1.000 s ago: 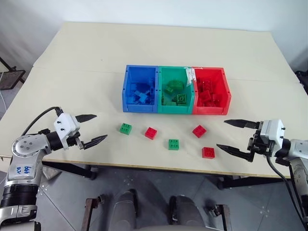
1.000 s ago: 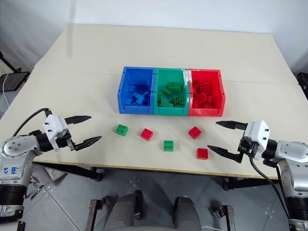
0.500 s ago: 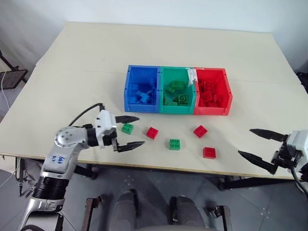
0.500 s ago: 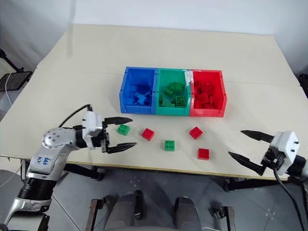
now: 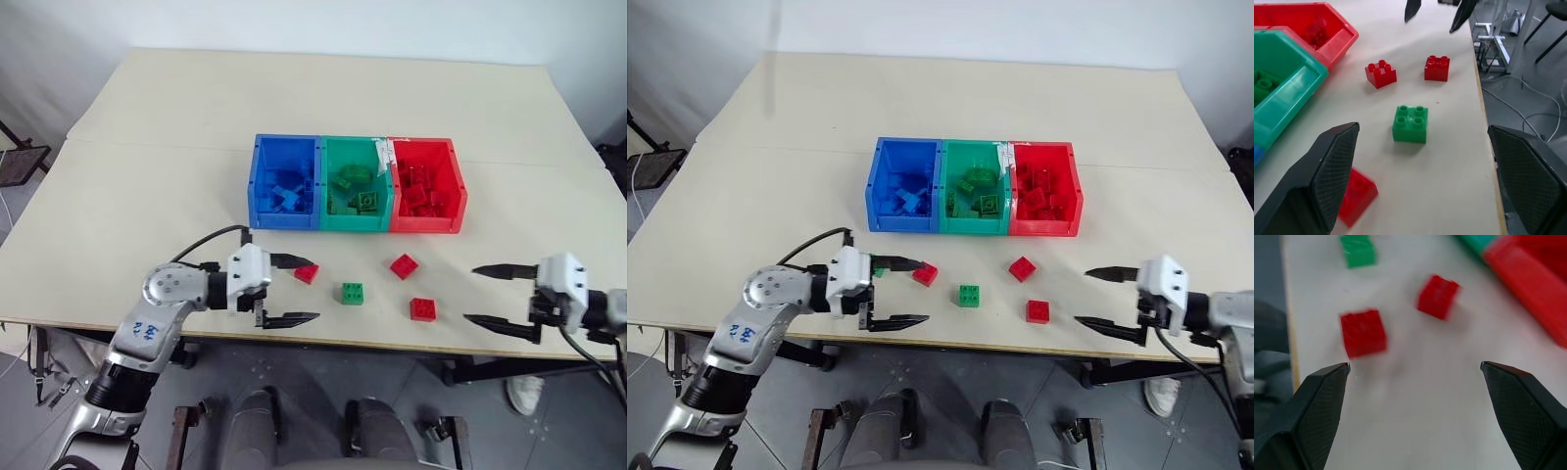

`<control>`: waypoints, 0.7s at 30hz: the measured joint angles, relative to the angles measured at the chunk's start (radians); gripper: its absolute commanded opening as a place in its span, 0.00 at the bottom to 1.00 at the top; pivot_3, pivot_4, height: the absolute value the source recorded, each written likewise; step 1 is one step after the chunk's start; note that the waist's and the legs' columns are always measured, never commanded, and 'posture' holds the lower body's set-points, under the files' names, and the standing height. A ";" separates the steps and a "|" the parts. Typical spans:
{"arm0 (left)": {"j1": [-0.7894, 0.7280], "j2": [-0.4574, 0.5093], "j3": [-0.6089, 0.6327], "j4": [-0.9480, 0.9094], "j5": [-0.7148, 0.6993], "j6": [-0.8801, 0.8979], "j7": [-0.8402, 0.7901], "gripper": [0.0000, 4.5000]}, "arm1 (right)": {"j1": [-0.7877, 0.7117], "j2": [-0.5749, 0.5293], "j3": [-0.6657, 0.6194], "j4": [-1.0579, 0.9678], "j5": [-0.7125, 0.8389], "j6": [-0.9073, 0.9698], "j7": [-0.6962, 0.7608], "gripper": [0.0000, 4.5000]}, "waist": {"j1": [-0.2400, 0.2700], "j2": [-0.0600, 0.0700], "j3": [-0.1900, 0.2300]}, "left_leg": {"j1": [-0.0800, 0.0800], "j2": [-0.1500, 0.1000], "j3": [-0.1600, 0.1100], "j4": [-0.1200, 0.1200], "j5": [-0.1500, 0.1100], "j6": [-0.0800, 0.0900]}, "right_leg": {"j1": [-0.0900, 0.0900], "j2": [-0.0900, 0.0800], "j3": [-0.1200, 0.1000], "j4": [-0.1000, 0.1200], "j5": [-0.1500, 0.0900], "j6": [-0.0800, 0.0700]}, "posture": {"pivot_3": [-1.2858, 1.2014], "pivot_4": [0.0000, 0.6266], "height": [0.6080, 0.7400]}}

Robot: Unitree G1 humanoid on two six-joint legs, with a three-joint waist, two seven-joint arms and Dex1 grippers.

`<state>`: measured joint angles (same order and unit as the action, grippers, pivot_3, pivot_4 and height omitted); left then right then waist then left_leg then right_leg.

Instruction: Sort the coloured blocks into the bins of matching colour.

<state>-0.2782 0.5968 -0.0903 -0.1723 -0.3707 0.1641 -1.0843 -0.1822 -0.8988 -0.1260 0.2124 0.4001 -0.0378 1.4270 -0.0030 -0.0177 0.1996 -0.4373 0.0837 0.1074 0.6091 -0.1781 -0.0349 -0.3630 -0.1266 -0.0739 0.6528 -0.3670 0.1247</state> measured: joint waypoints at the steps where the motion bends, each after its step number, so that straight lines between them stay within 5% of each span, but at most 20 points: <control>1: 0.016 0.013 0.016 0.003 -0.003 -0.009 -0.007 0.99 | -0.015 0.007 0.025 -0.001 -0.008 0.005 0.008 1.00 | 0.001 0.000 0.000 | 0.000 0.000 0.000 0.000 0.000 0.000 | 0.000 0.000 0.000 0.000 0.000 0.000 | 0.52 0.24 1.00; 6: 0.100 0.050 0.084 0.034 -0.004 -0.072 -0.031 0.99 | -0.103 0.058 0.134 0.045 -0.066 0.017 0.020 1.00 | 0.003 0.000 0.000 | -0.001 0.000 0.000 0.002 -0.005 0.004 | 0.001 -0.001 0.000 -0.001 0.000 0.000 | 0.52 0.24 1.00; 15: 0.129 0.051 0.095 0.027 -0.005 -0.084 -0.006 1.00 | -0.116 0.087 0.163 0.081 -0.075 0.016 0.027 0.35 | 0.000 0.000 0.000 | -0.001 0.000 0.001 0.002 -0.005 0.003 | 0.001 -0.001 -0.001 -0.001 0.000 0.000 | 0.52 0.24 1.00; 21: 0.132 0.050 0.095 0.001 -0.026 -0.051 0.006 1.00 | -0.136 0.136 0.109 0.060 -0.007 0.071 -0.030 0.33 | -0.001 0.000 0.000 | -0.001 0.000 0.001 0.002 -0.005 0.003 | 0.000 -0.001 0.000 -0.001 0.000 0.000 | 0.52 0.24 1.00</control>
<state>-0.1458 0.6464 0.0044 -0.1714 -0.3971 0.1131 -1.0780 -0.3182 -0.7631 -0.0166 0.2721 0.3926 0.0334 1.3974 -0.0044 -0.0174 0.1998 -0.4381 0.0838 0.1083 0.6116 -0.1833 -0.0320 -0.3626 -0.1278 -0.0742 0.6521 -0.3670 0.1246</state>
